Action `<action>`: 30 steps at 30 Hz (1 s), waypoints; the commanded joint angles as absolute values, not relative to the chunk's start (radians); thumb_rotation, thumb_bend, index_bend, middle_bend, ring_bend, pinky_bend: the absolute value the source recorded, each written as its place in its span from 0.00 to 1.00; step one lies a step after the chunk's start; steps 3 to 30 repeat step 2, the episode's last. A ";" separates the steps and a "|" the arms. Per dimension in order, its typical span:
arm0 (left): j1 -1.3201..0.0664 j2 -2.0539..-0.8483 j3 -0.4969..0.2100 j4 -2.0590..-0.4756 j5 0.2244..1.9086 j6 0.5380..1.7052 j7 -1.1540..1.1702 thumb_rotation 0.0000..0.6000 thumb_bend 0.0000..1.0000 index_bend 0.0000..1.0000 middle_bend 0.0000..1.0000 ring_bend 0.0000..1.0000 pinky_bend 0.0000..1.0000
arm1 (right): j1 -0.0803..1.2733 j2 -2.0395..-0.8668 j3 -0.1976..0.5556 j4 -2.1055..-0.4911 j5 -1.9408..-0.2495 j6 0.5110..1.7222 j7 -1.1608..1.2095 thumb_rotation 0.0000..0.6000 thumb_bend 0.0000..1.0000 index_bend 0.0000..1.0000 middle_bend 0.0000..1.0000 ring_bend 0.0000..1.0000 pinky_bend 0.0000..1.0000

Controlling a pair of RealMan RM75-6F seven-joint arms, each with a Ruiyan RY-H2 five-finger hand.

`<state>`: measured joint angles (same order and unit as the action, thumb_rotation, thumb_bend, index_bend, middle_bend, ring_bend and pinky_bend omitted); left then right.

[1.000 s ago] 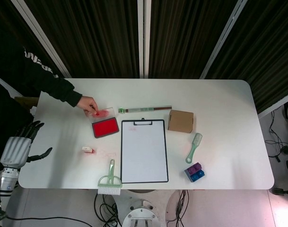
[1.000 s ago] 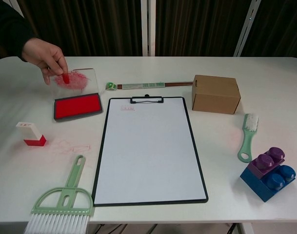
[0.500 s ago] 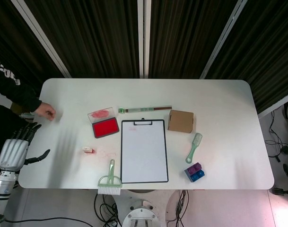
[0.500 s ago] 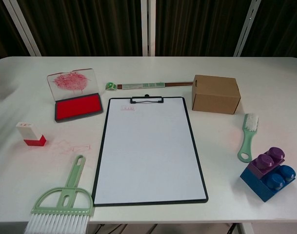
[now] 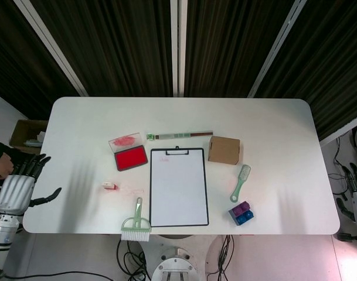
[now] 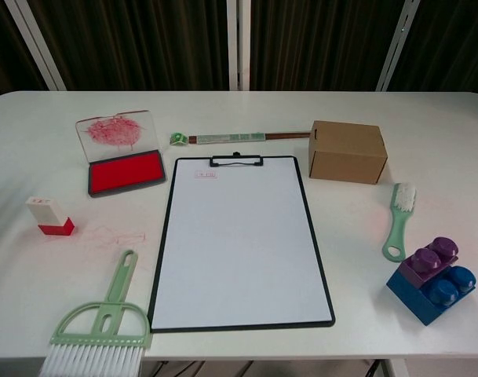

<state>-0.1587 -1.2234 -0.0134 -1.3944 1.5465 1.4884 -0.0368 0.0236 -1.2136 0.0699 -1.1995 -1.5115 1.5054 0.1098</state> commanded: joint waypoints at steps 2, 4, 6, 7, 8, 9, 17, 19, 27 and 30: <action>-0.158 -1.224 -0.015 -1.395 1.546 1.487 -0.033 0.38 0.19 0.12 0.10 0.07 0.18 | 0.023 -1.215 0.071 -1.202 -1.507 1.508 0.108 1.00 0.24 0.00 0.00 0.00 0.00; -0.158 -1.224 -0.015 -1.395 1.546 1.487 -0.033 0.38 0.19 0.12 0.10 0.07 0.18 | 0.023 -1.215 0.071 -1.202 -1.507 1.508 0.108 1.00 0.24 0.00 0.00 0.00 0.00; -0.158 -1.224 -0.015 -1.395 1.546 1.487 -0.033 0.38 0.19 0.12 0.10 0.07 0.18 | 0.023 -1.215 0.071 -1.202 -1.507 1.508 0.108 1.00 0.24 0.00 0.00 0.00 0.00; -0.158 -1.224 -0.015 -1.395 1.546 1.487 -0.033 0.38 0.19 0.12 0.10 0.07 0.18 | 0.023 -1.215 0.071 -1.202 -1.507 1.508 0.108 1.00 0.24 0.00 0.00 0.00 0.00; -0.158 -1.224 -0.015 -1.395 1.546 1.487 -0.033 0.38 0.19 0.12 0.10 0.07 0.18 | 0.023 -1.215 0.071 -1.202 -1.507 1.508 0.108 1.00 0.24 0.00 0.00 0.00 0.00; -0.158 -1.224 -0.015 -1.395 1.546 1.487 -0.033 0.38 0.19 0.12 0.10 0.07 0.18 | 0.023 -1.215 0.071 -1.202 -1.507 1.508 0.108 1.00 0.24 0.00 0.00 0.00 0.00; -0.158 -1.224 -0.015 -1.395 1.546 1.487 -0.033 0.38 0.19 0.12 0.10 0.07 0.18 | 0.023 -1.215 0.071 -1.202 -1.507 1.508 0.108 1.00 0.24 0.00 0.00 0.00 0.00; -0.158 -1.224 -0.015 -1.395 1.546 1.487 -0.033 0.38 0.19 0.12 0.10 0.07 0.18 | 0.023 -1.215 0.071 -1.202 -1.507 1.508 0.108 1.00 0.24 0.00 0.00 0.00 0.00; -0.158 -1.224 -0.015 -1.395 1.546 1.487 -0.033 0.38 0.19 0.12 0.10 0.07 0.18 | 0.023 -1.215 0.071 -1.202 -1.507 1.508 0.108 1.00 0.24 0.00 0.00 0.00 0.00; -0.158 -1.224 -0.015 -1.395 1.546 1.487 -0.033 0.38 0.19 0.12 0.10 0.07 0.18 | 0.023 -1.215 0.071 -1.202 -1.507 1.508 0.108 1.00 0.24 0.00 0.00 0.00 0.00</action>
